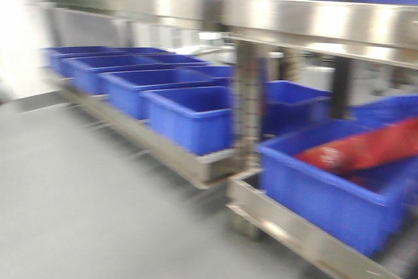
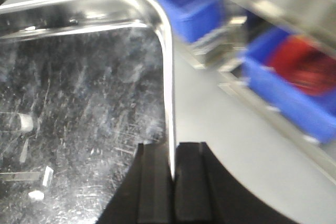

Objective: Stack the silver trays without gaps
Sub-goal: 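Hold the silver tray in both grippers while the base drives to the other rack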

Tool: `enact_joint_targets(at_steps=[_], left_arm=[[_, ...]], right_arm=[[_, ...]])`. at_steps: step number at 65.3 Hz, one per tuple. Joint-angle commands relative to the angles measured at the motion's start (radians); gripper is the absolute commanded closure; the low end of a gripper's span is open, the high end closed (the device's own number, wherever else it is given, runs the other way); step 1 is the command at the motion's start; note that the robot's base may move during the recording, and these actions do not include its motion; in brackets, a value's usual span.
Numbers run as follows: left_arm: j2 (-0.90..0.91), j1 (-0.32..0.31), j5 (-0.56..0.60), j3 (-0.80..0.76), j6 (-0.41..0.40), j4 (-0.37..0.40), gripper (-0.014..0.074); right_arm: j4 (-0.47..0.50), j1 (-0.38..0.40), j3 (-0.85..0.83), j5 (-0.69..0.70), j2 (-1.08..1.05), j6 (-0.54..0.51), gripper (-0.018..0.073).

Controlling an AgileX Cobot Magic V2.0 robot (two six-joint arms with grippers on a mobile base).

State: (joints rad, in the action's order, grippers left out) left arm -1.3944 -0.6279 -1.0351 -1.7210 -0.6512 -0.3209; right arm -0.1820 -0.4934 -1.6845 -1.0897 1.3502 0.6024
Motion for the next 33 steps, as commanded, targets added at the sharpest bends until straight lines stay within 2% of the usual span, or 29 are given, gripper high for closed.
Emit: enact_joint_targets(at_steps=[1, 33], left_arm=[[0.021, 0.004, -0.016, -0.004, 0.005, -0.070, 0.0613], [0.021, 0.004, -0.016, -0.004, 0.005, -0.070, 0.0613]], right_arm=[[-0.085, 0.008, -0.013, 0.001, -0.014, -0.003, 0.0637], [-0.085, 0.008, -0.013, 0.001, -0.014, -0.003, 0.0637]])
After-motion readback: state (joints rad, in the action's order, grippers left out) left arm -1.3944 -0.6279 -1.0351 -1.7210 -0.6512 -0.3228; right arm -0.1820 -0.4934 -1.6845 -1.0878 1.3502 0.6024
